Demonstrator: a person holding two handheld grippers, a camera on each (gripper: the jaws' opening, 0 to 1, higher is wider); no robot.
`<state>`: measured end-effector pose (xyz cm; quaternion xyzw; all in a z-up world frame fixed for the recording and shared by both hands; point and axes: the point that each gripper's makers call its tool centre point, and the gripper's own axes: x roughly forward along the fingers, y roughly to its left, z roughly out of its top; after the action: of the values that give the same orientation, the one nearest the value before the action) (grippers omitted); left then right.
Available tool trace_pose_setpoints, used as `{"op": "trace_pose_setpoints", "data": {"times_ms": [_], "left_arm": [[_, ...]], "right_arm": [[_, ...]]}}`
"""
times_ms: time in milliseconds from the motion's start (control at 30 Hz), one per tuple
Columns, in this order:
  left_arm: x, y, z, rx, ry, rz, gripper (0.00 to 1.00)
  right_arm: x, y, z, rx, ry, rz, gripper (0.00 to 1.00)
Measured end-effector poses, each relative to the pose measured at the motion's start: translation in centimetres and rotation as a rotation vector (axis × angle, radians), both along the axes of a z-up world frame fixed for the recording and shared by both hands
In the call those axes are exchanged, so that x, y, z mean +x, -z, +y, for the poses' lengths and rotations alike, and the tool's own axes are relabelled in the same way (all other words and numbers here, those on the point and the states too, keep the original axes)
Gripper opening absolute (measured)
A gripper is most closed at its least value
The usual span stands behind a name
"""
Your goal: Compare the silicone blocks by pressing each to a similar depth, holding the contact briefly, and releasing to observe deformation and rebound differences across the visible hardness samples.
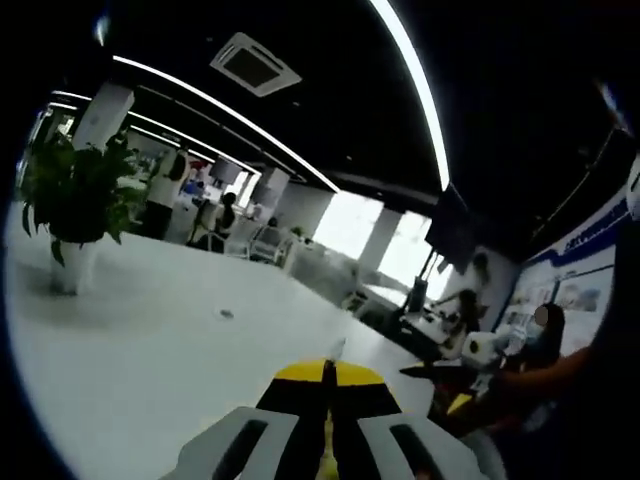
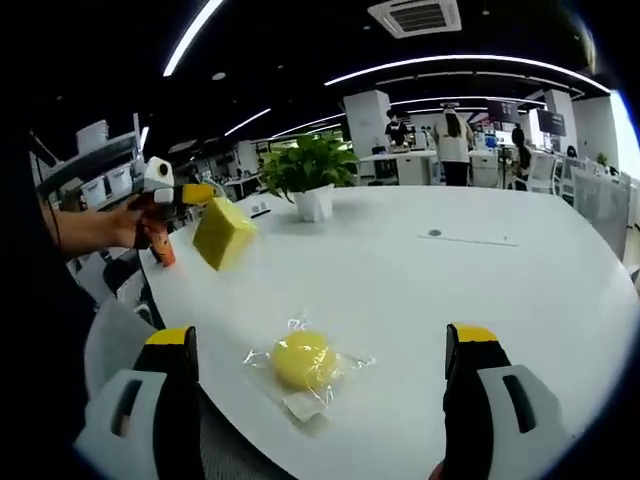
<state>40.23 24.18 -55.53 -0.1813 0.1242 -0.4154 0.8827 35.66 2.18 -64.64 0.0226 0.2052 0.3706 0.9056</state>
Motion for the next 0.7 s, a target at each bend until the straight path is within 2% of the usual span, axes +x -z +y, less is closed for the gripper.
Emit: {"op": "trace_pose_setpoints", "data": {"times_ms": [367,700], "left_arm": [[-0.8,-2.7,-0.9,-0.026,0.042,-0.035,0.00],[-1.7,-4.6,-2.3,-0.060,0.073,-0.063,0.00]], "right_arm": [[1.0,-1.6,0.6,0.011,-0.022,-0.031,0.96],[1.1,-3.3,2.7,0.036,-0.081,-0.071,0.96]]}}
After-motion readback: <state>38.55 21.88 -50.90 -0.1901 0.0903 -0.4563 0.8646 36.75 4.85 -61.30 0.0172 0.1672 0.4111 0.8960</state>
